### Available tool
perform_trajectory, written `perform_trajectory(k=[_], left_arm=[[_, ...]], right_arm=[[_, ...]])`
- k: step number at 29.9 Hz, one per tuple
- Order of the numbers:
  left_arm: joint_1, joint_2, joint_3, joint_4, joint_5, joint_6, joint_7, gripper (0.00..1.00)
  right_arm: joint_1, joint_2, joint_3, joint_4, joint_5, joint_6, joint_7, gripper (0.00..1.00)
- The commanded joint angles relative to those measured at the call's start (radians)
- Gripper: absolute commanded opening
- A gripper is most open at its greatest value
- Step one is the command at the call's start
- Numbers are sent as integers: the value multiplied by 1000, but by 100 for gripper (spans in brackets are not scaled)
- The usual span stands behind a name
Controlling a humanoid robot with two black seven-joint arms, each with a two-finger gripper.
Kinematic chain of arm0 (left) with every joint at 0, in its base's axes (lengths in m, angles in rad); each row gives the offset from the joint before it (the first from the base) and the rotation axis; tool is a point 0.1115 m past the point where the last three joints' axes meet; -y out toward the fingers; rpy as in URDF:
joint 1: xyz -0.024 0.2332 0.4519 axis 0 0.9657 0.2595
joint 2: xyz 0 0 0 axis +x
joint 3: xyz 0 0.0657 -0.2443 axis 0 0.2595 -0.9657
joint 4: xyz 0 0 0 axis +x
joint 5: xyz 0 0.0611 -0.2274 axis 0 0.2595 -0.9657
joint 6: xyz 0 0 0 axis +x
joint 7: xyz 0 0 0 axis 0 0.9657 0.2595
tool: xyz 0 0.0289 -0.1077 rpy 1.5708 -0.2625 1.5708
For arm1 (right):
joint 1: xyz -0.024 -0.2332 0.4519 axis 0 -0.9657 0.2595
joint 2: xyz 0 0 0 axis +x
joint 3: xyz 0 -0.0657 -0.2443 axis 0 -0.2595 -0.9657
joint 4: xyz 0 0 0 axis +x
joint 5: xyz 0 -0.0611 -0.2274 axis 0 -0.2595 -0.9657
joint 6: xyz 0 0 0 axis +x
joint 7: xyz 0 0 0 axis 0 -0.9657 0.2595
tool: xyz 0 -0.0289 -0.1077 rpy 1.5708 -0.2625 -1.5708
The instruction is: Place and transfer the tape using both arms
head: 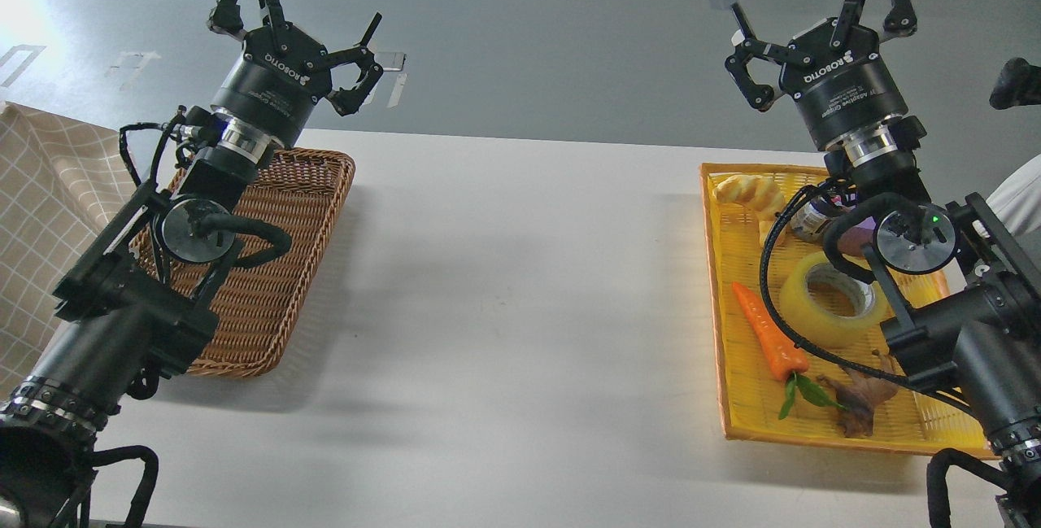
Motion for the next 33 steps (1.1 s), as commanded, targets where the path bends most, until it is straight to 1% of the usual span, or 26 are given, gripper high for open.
perform_trajectory(k=[1, 33], left_arm=[[0, 0, 0, -2, 0, 0, 0, 98], [-2, 1, -3, -2, -2, 0, -2, 98]], right_arm=[[0, 0, 0, 0, 0, 0, 0, 100], [3, -3, 17, 0, 0, -2, 3, 100]])
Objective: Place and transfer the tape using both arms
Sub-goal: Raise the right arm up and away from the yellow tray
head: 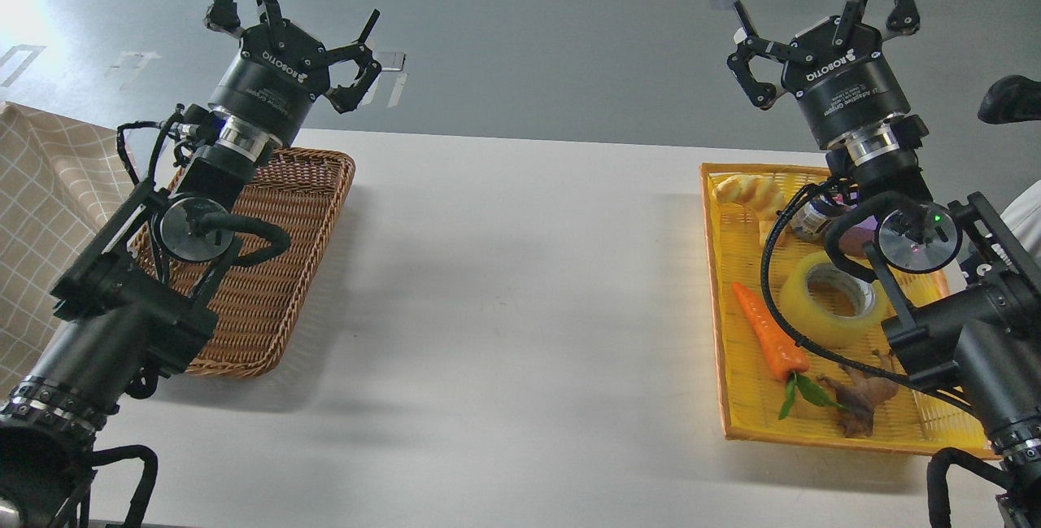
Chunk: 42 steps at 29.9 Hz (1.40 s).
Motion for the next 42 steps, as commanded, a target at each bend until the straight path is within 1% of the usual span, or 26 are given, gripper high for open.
perform_trajectory(k=[1, 16, 20, 23, 26, 33, 39, 42], left_arm=[[-1, -2, 3, 3, 0, 0, 0, 98], [-3, 0, 2, 3, 0, 0, 0, 98], [-3, -3, 2, 3, 0, 0, 0, 98], [-1, -5, 2, 3, 0, 0, 0, 98], [-1, -6, 0, 3, 0, 0, 0, 98], [-3, -8, 0, 3, 0, 0, 0, 98], [-1, -9, 0, 3, 0, 0, 0, 98], [-3, -8, 0, 3, 0, 0, 0, 98]], right_arm=[[0, -3, 2, -3, 0, 0, 1, 100], [0, -7, 7, -1, 0, 3, 7, 100], [6, -20, 5, 0, 0, 4, 1, 100], [9, -50, -6, 3, 0, 3, -2, 100], [5, -124, -24, 32, -6, 1, -2, 100], [55, -318, -211, 71, -31, -5, 3, 100], [45, -400, -262, 121, -121, -6, 6, 100], [36, -463, -273, 147, -196, -6, 6, 100]])
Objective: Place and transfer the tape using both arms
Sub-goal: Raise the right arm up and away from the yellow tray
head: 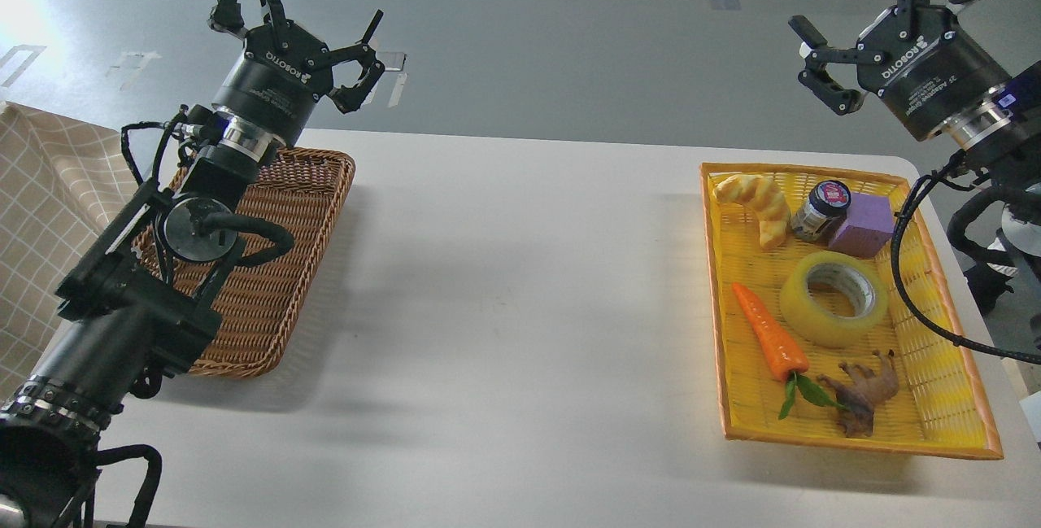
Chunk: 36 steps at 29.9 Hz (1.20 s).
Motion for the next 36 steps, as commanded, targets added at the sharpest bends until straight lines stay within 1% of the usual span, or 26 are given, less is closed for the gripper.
perform_trajectory(k=[1, 5, 9, 13, 23, 25, 31, 36], left_arm=[[-1, 0, 0, 0, 0, 0, -1, 98], [-1, 3, 0, 0, 0, 0, 0, 98], [-1, 3, -2, 0, 0, 0, 0, 98], [-1, 0, 0, 0, 0, 0, 0, 98], [-2, 1, 0, -6, 0, 0, 0, 98], [-2, 1, 0, -6, 0, 0, 0, 98], [-2, 0, 0, -6, 0, 0, 0, 98], [-2, 1, 0, -6, -1, 0, -1, 98]], right_arm=[[-8, -63, -15, 27, -80, 0, 0, 100], [-8, -148, -57, 47, -159, 1, -2, 100], [-5, -215, -90, 74, -176, 1, -2, 100], [-6, -322, -106, 123, -176, 1, -6, 100], [3, -474, -189, 146, -186, 17, -8, 100], [7, -522, -209, 166, -254, 17, -8, 100], [9, -579, -209, 241, -456, 17, -8, 100], [0, -606, -210, 272, -486, 17, -15, 100]])
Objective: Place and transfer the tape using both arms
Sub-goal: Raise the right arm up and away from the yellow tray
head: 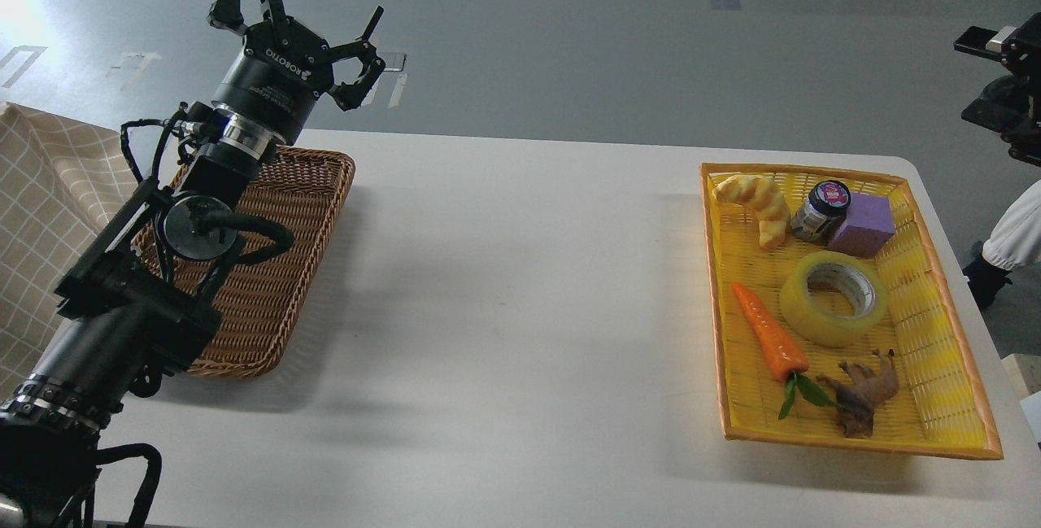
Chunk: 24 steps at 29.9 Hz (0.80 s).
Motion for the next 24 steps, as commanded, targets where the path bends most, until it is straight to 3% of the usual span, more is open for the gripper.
perform_trajectory(k=[1, 6, 8, 24], left_arm=[[0, 1, 0, 0, 0, 0, -1, 98], [0, 1, -1, 0, 0, 0, 0, 98], [0, 0, -1, 0, 0, 0, 0, 98], [3, 3, 0, 0, -2, 0, 0, 98]], right_arm=[[-10, -26, 0, 18, -20, 0, -12, 100], [-7, -48, 0, 59, -57, 0, -95, 100], [-5, -49, -2, 81, -92, 0, -106, 100], [18, -42, 1, 87, -424, -12, -107, 99]])
